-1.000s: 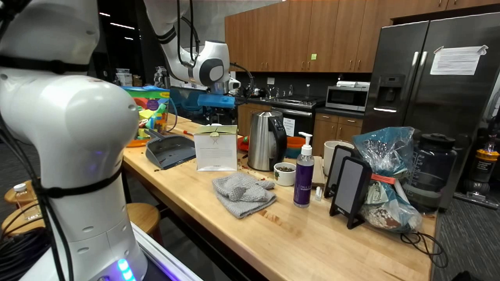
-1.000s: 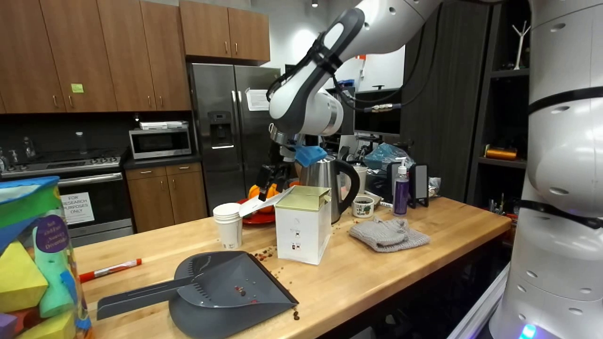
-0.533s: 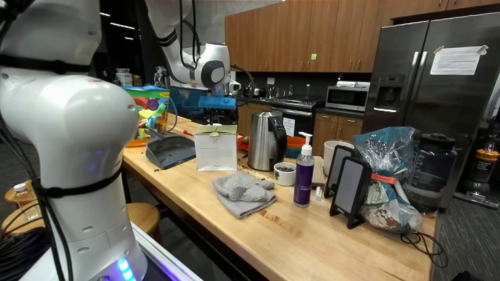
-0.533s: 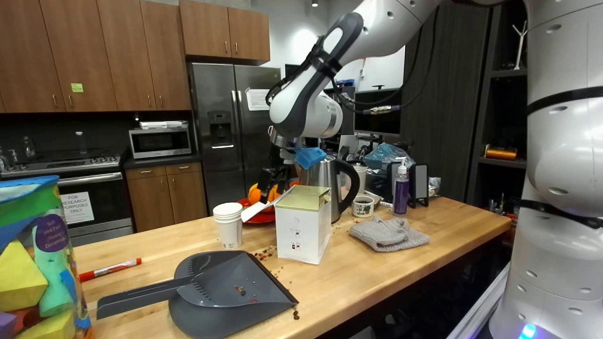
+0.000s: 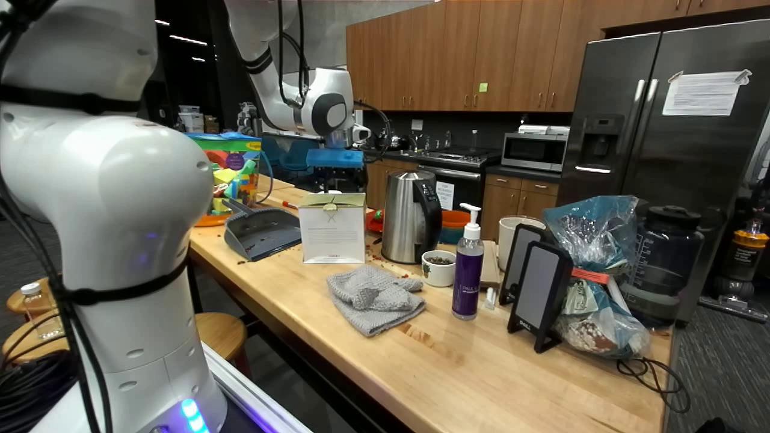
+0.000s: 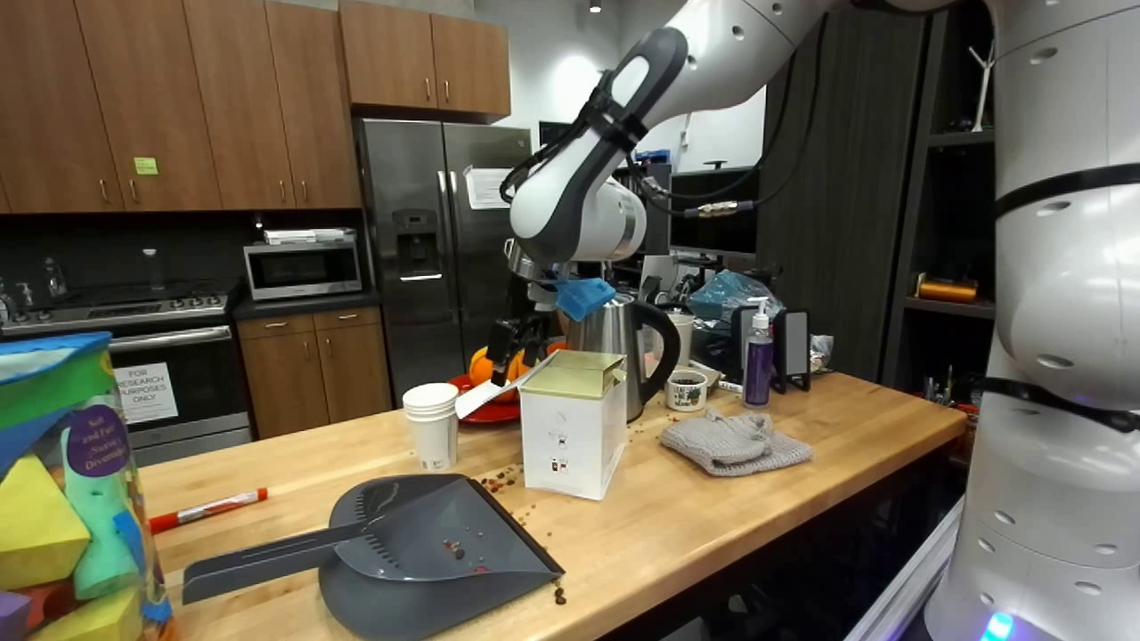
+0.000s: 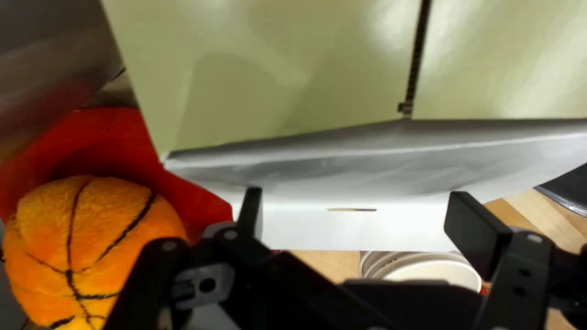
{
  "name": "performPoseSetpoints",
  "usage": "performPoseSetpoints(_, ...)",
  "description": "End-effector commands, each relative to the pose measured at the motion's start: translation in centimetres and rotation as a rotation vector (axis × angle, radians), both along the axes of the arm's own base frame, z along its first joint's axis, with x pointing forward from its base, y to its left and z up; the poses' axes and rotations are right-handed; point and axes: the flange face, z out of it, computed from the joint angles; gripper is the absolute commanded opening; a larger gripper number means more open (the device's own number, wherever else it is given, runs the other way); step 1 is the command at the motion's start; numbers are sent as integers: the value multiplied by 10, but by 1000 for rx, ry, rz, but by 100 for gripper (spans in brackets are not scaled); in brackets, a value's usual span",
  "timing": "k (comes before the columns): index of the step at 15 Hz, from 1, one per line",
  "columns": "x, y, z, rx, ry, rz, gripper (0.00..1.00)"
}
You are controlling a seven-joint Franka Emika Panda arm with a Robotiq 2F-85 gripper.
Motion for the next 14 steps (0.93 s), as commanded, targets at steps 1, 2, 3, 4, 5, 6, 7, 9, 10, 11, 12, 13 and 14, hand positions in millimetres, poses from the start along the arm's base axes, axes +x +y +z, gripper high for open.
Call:
performPoseSetpoints(1, -2, 3, 11, -14, -14, 1, 100)
performPoseSetpoints(2, -3, 4, 14, -18, -22, 4, 100)
performPoseSetpoints(3, -4, 6, 17, -25, -33, 9, 100)
performPoseSetpoints(4, -6, 8, 20, -31, -43, 12, 100)
performPoseSetpoints(5, -7, 10, 23, -38, -53, 14, 100)
performPoseSetpoints(6, -9, 12, 27, -45, -63, 16, 100)
performPoseSetpoints(7, -11, 13, 32, -53, -76, 18, 100)
performPoseSetpoints(9, -14, 16, 40, -67, -101, 20, 100)
performPoseSetpoints(10, -16, 17, 44, -74, -113, 20, 100)
performPoseSetpoints(11, -18, 18, 49, -79, -126, 21, 100)
performPoseSetpoints(12, -20, 19, 53, -83, -137, 20, 100)
performPoseSetpoints(13, -22, 18, 57, -90, -151, 21, 100)
performPoseSetpoints(14, -24, 18, 61, -95, -162, 19, 100)
